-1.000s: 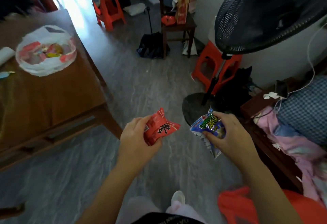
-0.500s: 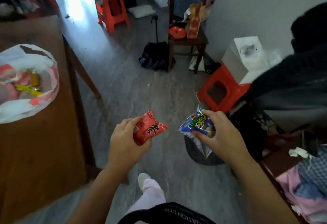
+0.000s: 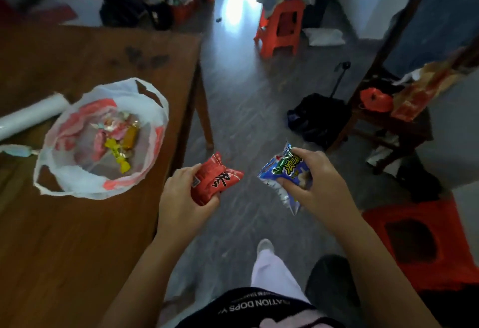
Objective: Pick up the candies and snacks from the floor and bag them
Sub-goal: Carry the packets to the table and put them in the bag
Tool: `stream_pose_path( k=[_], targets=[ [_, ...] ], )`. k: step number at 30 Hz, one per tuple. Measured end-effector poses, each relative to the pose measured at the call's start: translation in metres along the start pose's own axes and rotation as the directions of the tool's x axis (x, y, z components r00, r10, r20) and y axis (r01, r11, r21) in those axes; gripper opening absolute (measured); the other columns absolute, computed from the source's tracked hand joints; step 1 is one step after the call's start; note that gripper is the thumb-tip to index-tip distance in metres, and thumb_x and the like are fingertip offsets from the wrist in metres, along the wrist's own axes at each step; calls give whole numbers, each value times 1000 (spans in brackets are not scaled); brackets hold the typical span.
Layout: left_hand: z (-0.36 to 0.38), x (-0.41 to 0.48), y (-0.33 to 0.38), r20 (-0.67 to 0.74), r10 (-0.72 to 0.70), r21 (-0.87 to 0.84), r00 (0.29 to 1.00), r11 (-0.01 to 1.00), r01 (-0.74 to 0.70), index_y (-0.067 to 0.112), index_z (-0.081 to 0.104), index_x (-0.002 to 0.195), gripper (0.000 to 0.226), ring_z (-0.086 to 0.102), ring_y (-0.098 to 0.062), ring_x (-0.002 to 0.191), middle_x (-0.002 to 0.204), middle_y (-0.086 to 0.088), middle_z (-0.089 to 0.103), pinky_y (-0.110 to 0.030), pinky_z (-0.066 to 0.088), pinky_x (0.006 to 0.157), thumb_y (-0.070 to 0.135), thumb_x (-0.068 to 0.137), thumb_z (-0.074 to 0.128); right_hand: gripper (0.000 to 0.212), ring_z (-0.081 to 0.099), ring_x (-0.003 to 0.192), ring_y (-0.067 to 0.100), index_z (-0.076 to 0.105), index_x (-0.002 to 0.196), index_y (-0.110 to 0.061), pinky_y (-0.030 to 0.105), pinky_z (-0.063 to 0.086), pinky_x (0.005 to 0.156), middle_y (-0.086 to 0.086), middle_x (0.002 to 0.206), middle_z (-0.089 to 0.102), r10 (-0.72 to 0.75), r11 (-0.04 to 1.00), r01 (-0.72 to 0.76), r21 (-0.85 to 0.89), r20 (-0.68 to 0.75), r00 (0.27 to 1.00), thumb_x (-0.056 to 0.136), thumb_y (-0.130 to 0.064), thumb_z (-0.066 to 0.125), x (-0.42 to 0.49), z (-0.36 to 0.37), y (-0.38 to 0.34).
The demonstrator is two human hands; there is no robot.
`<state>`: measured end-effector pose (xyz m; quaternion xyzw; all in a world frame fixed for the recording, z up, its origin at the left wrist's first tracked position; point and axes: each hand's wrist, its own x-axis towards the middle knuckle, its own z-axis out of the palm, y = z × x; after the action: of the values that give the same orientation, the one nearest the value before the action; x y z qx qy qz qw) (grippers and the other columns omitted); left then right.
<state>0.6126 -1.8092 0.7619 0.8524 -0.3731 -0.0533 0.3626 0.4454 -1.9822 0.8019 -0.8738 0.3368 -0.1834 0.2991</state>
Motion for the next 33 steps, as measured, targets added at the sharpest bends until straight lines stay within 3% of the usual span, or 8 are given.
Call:
stream_pose_path(
  k=[5,11,16,22,26,33],
  targets=[
    [-12,38,-1,-221,-207,42,953,974,222,11,51,122,67,52,-21,99,114,-10,57,-30,39,83,27,63,78,60,57,93,17,49,122,-19,32,48,81,1,109,54,-283,959,276,64,204,937,69,-33,75,108,11,-16],
    [-33,44,-18,-457,-481,-9,748,843,537,18,50,123,61,51,-17,95,110,-1,55,-34,45,78,27,69,76,59,56,92,15,46,124,-23,30,47,76,-3,108,53,-495,868,471,159,363,790,72,-34,72,197,53,-58],
    [-47,69,-61,-531,-579,-53,618,751,658,16,46,128,64,49,-22,105,120,-8,54,-38,45,83,30,72,75,61,56,94,18,43,127,-21,37,51,77,1,111,51,-596,795,564,225,464,655,75,-38,69,237,109,-91],
    [-69,118,-131,-541,-612,-22,577,696,718,13,45,128,66,48,-26,110,124,-12,52,-41,43,86,30,72,74,61,54,96,15,40,128,-21,36,53,75,0,113,50,-630,752,616,234,528,569,76,-40,67,279,170,-139],
    [-74,139,-169,-513,-660,-43,549,658,751,14,44,129,65,44,-25,117,130,-10,48,-41,39,96,31,73,72,62,52,99,14,40,128,-23,32,52,77,0,115,50,-669,701,666,256,562,487,76,-42,67,299,204,-166],
    [-70,151,-182,-498,-637,137,588,612,779,11,57,119,42,41,-23,122,128,-9,54,-33,22,106,22,79,66,62,51,100,9,38,129,-25,22,48,75,-4,117,49,-698,642,699,313,616,365,77,-45,64,319,236,-182]
  ],
)
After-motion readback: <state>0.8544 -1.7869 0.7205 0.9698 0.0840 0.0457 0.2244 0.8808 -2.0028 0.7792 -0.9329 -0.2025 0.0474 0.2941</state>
